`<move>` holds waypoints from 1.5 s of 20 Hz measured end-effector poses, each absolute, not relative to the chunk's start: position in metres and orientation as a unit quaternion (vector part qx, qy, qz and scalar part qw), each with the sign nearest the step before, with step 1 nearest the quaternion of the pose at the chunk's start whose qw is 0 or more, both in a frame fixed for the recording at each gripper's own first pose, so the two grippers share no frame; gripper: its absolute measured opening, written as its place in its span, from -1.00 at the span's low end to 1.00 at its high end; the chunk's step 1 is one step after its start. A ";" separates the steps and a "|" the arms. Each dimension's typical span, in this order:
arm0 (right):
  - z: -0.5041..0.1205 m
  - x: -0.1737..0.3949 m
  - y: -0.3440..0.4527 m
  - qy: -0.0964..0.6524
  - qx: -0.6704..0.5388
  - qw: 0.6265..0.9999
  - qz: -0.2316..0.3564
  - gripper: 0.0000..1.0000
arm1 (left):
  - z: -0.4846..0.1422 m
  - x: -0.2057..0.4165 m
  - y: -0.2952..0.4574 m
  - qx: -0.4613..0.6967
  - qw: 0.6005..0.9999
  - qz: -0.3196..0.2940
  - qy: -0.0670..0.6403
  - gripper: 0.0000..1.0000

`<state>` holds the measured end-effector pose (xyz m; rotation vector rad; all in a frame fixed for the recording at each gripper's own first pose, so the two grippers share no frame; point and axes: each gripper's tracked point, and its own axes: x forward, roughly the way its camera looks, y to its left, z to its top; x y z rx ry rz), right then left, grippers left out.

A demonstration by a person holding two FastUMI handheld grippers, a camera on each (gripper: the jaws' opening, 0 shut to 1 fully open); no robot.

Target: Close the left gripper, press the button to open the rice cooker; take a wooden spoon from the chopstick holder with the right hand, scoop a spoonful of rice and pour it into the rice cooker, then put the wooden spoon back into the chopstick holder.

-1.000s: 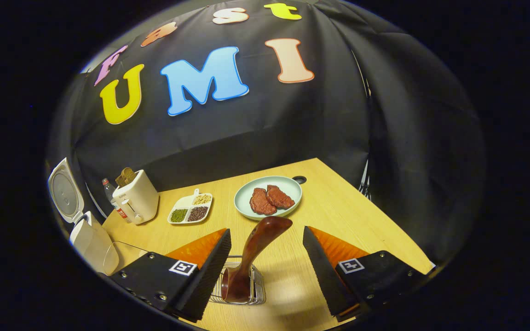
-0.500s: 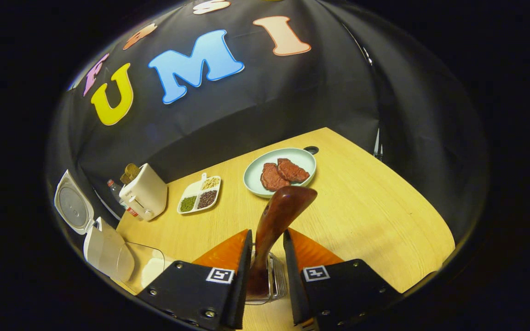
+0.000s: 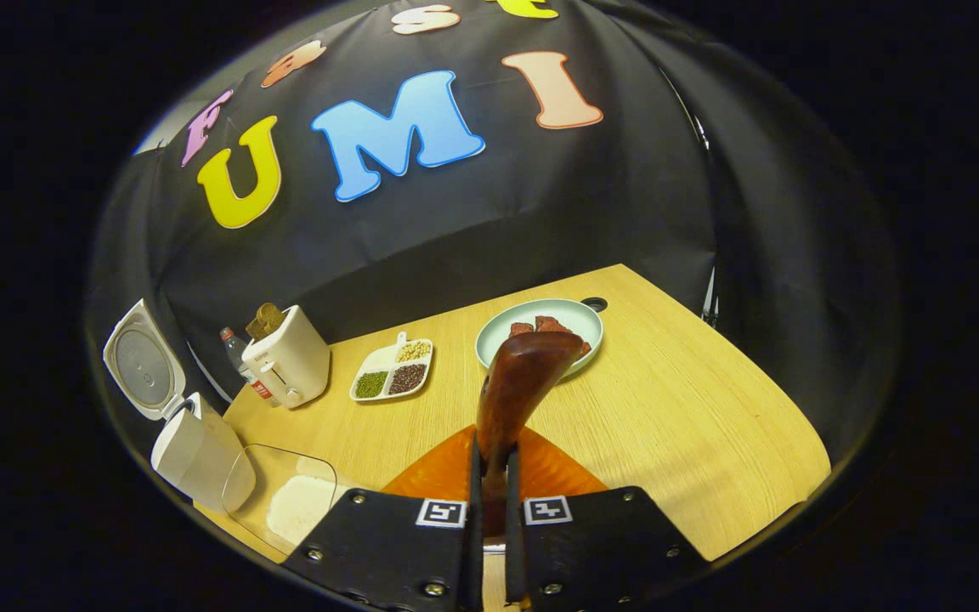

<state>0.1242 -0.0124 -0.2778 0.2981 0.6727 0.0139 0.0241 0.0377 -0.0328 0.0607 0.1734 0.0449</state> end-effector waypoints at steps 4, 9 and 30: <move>-0.245 0.128 -0.014 0.303 0.131 0.944 0.006 -0.79 | -0.036 0.027 0.043 0.023 0.996 0.016 0.083 0.90; -0.208 0.128 0.000 0.280 0.140 0.950 0.020 -0.79 | -0.041 0.032 0.049 0.011 0.996 0.002 0.084 0.90; -0.225 0.113 0.144 0.257 0.103 0.958 0.074 -0.78 | -0.082 0.038 0.133 -0.005 0.993 -0.003 0.117 0.90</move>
